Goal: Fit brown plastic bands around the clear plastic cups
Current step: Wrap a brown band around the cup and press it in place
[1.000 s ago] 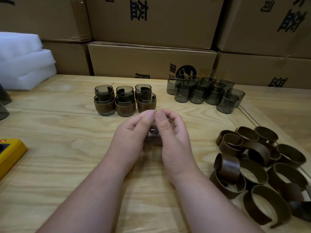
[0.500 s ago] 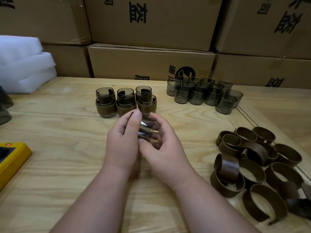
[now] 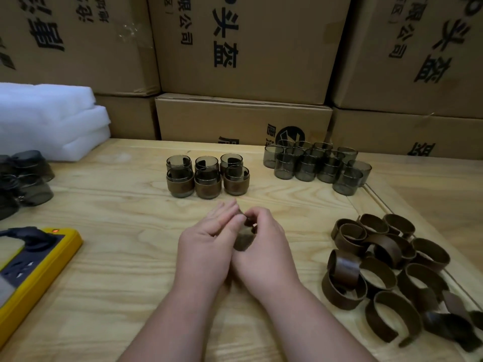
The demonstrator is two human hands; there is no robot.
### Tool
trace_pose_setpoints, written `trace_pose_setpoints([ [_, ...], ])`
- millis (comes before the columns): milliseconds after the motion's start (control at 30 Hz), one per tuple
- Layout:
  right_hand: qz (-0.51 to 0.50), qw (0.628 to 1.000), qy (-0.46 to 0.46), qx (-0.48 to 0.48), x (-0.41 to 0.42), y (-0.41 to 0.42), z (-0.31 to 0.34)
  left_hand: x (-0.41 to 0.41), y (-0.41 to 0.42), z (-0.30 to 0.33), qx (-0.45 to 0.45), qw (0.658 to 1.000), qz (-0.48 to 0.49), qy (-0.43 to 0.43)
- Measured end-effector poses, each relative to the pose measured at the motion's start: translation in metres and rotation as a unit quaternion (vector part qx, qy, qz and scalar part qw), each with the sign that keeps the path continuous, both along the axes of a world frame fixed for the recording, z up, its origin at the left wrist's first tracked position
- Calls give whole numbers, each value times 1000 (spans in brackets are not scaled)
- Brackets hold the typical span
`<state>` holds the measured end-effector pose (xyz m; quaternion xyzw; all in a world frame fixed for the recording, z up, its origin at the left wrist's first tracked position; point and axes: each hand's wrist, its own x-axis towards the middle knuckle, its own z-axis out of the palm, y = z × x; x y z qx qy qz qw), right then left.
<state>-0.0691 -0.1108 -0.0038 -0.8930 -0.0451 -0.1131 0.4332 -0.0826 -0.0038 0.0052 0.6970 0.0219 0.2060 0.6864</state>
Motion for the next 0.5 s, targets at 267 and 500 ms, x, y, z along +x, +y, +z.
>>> trace_pose_setpoints([
  [267,53,993,98,-25,-39,-17,4,-42,-2,-8,146,989,-12,14],
  [500,37,994,57,-84,-86,-37,10,-75,-9,-10,285,954,-88,38],
])
